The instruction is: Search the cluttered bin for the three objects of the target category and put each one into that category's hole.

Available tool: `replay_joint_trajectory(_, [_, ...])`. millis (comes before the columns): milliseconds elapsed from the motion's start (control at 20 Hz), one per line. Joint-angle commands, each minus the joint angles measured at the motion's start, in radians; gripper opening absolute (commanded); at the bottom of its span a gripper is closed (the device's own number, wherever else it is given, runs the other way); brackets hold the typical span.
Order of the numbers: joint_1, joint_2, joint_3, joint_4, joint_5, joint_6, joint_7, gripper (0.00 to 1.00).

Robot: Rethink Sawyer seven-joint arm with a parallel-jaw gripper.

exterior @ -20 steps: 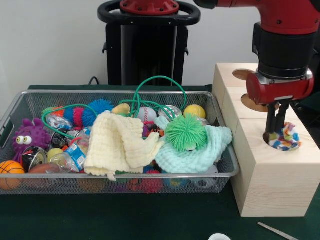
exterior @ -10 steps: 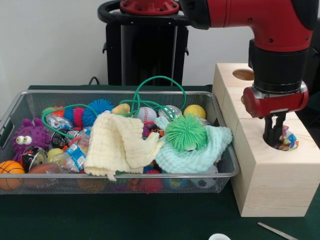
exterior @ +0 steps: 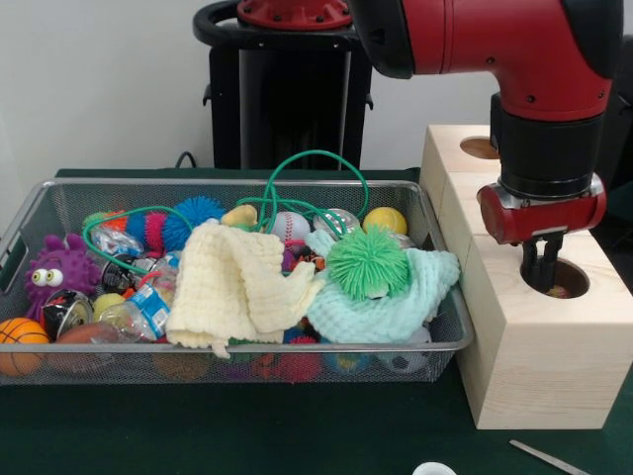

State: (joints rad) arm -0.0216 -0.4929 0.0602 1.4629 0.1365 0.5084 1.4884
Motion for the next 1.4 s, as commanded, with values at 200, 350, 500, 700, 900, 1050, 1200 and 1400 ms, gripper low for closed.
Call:
replay_joint_trajectory(200, [-0.02, -0.004, 0.06, 0.1, 0.032, 0.061, 0.176, 0.0])
replay_joint_trajectory(350, [-0.009, -0.028, 0.044, 0.08, 0.041, 0.127, 0.189, 0.0])
replay_joint_trajectory(500, [0.002, -0.057, 0.029, 0.063, 0.044, 0.192, 0.199, 0.0])
replay_joint_trajectory(700, [0.005, -0.115, 0.033, 0.058, 0.053, 0.281, 0.199, 0.0])
replay_joint_trajectory(900, [0.025, -0.197, 0.015, 0.017, 0.051, 0.422, 0.212, 0.0])
replay_joint_trajectory(1050, [0.024, -0.237, -0.008, -0.004, 0.018, 0.465, 0.177, 0.0])
replay_joint_trajectory(1200, [-0.029, -0.269, 0.0, 0.041, -0.036, 0.421, 0.042, 0.0])
replay_joint_trajectory(1400, [-0.131, -0.284, 0.035, 0.115, -0.085, 0.362, -0.123, 0.0])
